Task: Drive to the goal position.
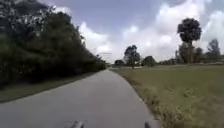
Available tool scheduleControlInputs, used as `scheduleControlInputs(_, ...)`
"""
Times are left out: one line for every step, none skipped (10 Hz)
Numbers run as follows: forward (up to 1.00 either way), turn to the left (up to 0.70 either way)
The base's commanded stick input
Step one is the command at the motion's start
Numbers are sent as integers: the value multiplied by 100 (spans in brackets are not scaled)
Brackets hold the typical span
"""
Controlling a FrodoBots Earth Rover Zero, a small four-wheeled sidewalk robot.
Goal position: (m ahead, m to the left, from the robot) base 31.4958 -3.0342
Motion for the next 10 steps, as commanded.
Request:
scheduleControlInputs(85, 0)
scheduleControlInputs(85, 0)
scheduleControlInputs(85, 0)
scheduleControlInputs(85, 0)
scheduleControlInputs(85, 0)
scheduleControlInputs(85, 0)
scheduleControlInputs(85, 0)
scheduleControlInputs(85, 0)
scheduleControlInputs(85, 0)
scheduleControlInputs(85, 0)
